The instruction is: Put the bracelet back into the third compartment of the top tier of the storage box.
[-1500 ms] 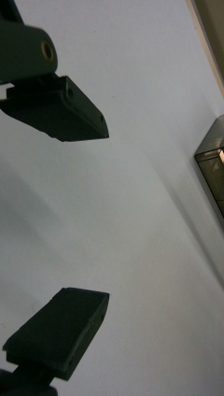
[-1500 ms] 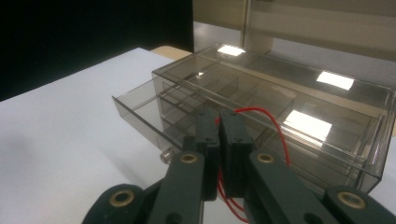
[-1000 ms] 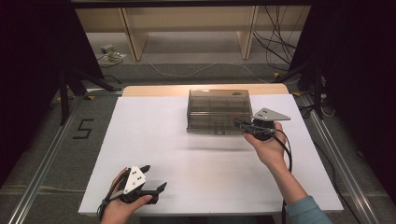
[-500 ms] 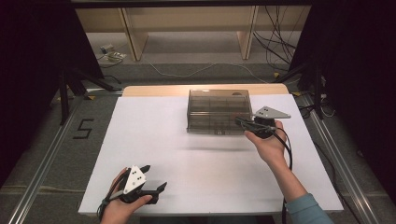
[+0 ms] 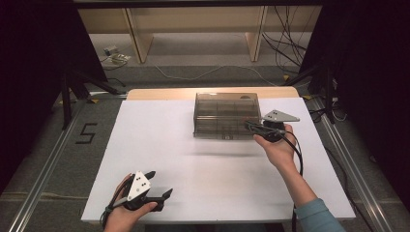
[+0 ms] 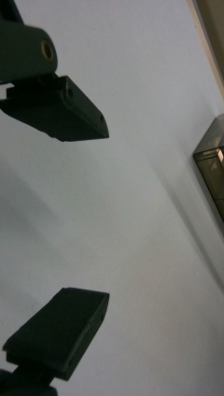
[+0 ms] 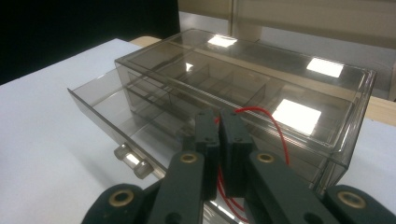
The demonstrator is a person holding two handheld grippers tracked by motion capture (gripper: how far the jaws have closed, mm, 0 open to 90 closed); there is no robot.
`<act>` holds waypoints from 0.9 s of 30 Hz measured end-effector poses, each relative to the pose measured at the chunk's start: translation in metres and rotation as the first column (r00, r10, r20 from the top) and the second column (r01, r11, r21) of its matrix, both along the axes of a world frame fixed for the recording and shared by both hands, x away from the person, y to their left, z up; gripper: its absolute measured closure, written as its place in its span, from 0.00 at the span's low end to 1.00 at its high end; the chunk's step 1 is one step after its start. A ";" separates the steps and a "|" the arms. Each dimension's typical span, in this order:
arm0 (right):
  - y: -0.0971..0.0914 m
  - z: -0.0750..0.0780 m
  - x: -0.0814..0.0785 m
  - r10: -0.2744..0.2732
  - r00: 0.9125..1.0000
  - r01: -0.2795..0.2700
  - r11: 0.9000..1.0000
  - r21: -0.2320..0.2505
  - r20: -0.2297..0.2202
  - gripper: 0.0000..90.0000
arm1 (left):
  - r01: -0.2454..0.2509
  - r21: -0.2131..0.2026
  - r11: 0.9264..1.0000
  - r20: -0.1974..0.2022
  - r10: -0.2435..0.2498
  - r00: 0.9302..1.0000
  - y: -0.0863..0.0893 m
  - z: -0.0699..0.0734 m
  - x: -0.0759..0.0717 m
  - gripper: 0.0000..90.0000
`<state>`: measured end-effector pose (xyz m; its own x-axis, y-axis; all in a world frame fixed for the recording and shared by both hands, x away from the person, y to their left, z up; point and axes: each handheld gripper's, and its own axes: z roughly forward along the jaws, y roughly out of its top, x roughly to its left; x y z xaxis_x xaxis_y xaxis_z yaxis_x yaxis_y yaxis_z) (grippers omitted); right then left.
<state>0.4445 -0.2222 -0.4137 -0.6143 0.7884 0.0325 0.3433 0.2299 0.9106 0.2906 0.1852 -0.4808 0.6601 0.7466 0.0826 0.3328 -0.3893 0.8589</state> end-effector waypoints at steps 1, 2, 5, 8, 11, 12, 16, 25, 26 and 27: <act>0.000 0.000 0.000 -0.004 1.000 0.004 1.000 -0.001 -0.003 0.97 | -0.001 0.000 1.000 0.000 0.001 1.000 0.000 0.000 0.000 0.19; 0.000 -0.001 0.001 -0.002 1.000 0.002 1.000 -0.002 0.001 0.97 | -0.001 0.000 1.000 0.000 0.001 1.000 0.000 0.000 0.000 0.19; 0.000 -0.002 0.001 -0.007 1.000 0.007 1.000 -0.007 -0.005 0.97 | -0.001 0.002 1.000 0.000 0.001 1.000 0.000 0.000 0.000 0.19; -0.001 -0.003 0.002 -0.011 1.000 0.011 1.000 -0.007 -0.006 0.97 | 0.000 0.002 1.000 0.000 0.000 1.000 0.000 0.000 0.000 0.19; -0.001 -0.004 0.003 -0.013 1.000 0.012 1.000 -0.012 -0.009 0.97 | 0.000 0.002 1.000 0.000 0.000 1.000 0.000 0.000 0.000 0.19; -0.001 -0.005 0.003 -0.013 1.000 0.013 1.000 -0.014 -0.010 0.97 | 0.000 0.002 1.000 0.000 0.000 1.000 0.000 0.000 0.000 0.19; -0.001 -0.006 0.004 -0.014 1.000 0.014 1.000 -0.017 -0.012 0.97 | 0.000 0.002 1.000 0.001 0.000 1.000 0.000 0.000 0.000 0.19; -0.002 -0.010 0.005 -0.010 1.000 0.009 0.999 -0.033 -0.023 0.97 | 0.000 0.002 1.000 0.001 0.000 1.000 0.000 0.000 0.000 0.19; -0.002 -0.010 0.005 -0.010 1.000 0.009 0.999 -0.034 -0.025 0.97 | 0.000 0.002 1.000 0.001 0.000 1.000 0.000 0.000 0.000 0.19; -0.002 -0.010 0.005 -0.010 1.000 0.009 0.999 -0.034 -0.025 0.97 | 0.000 0.002 1.000 0.001 0.000 1.000 0.000 0.000 0.000 0.19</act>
